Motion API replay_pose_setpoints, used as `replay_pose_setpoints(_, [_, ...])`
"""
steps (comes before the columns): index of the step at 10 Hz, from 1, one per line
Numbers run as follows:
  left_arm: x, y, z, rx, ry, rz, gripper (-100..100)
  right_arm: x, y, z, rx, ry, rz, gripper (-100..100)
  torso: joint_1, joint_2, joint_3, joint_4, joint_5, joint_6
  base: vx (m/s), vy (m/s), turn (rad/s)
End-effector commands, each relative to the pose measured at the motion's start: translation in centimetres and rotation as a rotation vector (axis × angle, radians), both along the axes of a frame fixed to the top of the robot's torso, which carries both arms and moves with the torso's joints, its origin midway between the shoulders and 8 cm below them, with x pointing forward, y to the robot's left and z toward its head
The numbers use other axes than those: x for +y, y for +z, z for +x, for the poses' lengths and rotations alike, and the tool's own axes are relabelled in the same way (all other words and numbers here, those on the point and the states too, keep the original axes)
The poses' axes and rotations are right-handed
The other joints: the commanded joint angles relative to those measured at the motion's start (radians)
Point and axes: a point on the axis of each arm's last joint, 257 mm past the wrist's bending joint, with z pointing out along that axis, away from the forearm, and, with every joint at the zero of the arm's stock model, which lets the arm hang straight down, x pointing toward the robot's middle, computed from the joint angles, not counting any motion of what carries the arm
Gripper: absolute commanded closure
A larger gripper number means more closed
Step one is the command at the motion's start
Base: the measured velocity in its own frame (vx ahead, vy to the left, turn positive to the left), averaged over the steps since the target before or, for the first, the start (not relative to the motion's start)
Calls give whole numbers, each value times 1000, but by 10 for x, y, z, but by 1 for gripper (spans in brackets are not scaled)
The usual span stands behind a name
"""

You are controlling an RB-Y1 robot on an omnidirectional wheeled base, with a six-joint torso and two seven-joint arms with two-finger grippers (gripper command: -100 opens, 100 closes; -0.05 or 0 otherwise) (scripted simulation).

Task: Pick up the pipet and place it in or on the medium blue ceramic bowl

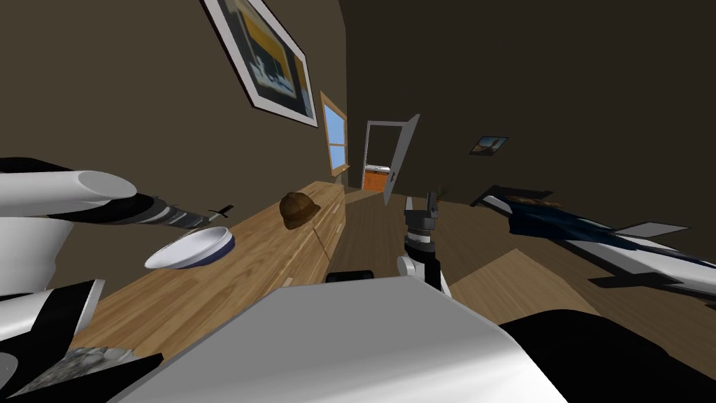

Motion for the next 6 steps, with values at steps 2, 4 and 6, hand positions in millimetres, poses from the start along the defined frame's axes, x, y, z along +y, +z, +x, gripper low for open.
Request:
replay_pose_setpoints(2, [12,-5,-17,44,8,-6,100,0,0,0,0,0,0,0,-1,-1,-1,0,0,1,-7,51,-10])
replay_pose_setpoints(4, [20,-5,-36,84,16,-12,100,0,0,0,0,0,0,0,-2,-2,-2,-1,0,1,-10,52,-30])
replay_pose_setpoints(6, [23,-5,-43,99,20,-15,100,0,0,0,0,0,0,0,-3,-3,-2,-1,-1,2,-7,38,-15])
